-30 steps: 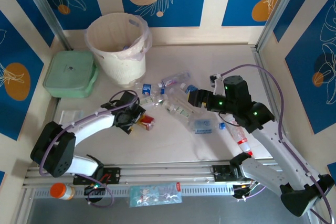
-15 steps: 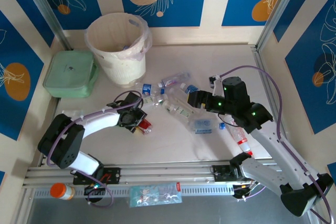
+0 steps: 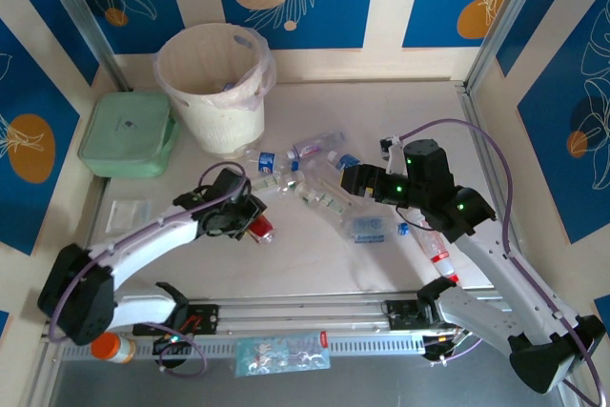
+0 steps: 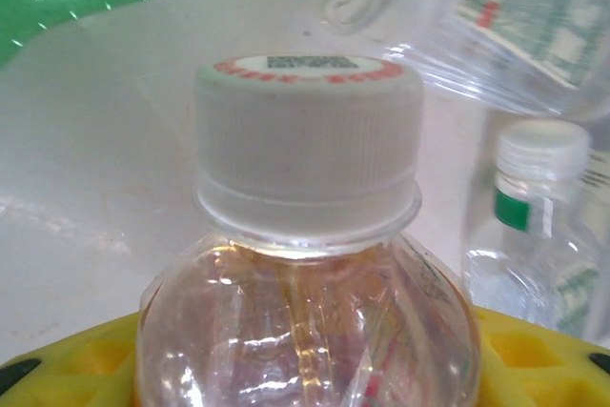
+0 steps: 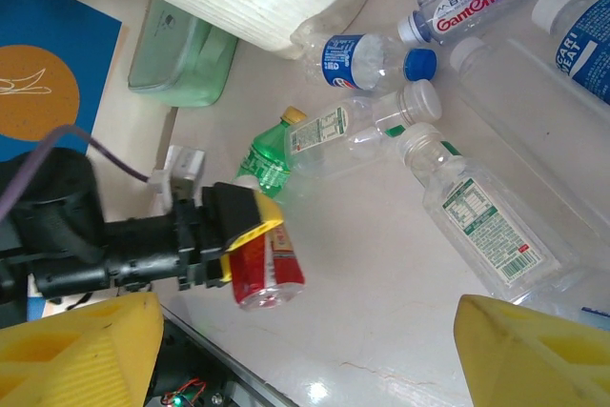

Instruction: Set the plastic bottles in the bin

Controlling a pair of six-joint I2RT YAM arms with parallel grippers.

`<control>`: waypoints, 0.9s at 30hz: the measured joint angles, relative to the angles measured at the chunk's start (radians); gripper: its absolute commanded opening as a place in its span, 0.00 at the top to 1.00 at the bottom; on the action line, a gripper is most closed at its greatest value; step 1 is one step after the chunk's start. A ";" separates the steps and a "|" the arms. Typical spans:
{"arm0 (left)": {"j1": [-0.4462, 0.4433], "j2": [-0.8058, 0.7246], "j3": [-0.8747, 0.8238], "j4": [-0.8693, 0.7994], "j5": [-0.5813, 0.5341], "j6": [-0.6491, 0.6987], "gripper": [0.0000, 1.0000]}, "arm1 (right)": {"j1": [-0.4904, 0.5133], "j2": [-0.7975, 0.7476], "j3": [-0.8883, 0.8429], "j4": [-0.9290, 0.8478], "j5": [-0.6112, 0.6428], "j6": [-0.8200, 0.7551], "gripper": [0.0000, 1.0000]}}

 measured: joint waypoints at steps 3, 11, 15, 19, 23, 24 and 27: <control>-0.003 -0.077 0.023 -0.043 -0.006 0.093 0.47 | 0.000 0.000 0.000 0.000 -0.001 0.000 0.20; -0.021 -0.167 0.131 0.011 0.130 0.526 0.48 | 0.000 0.021 0.034 0.011 -0.055 -0.001 0.20; -0.032 -0.199 0.161 0.025 0.213 0.740 0.50 | 0.000 0.042 0.088 0.019 -0.127 -0.005 0.20; -0.045 -0.201 0.172 0.025 0.283 0.899 0.51 | 0.019 0.076 0.153 0.036 -0.206 -0.011 0.20; -0.078 -0.201 0.172 0.025 0.336 1.008 0.53 | 0.073 0.137 0.216 0.049 -0.254 -0.012 0.21; -0.085 -0.203 0.172 0.025 0.344 1.030 0.53 | 0.085 0.150 0.225 0.051 -0.257 -0.014 0.21; -0.090 -0.216 0.179 0.022 0.344 1.089 0.55 | 0.106 0.166 0.232 0.052 -0.256 -0.015 0.21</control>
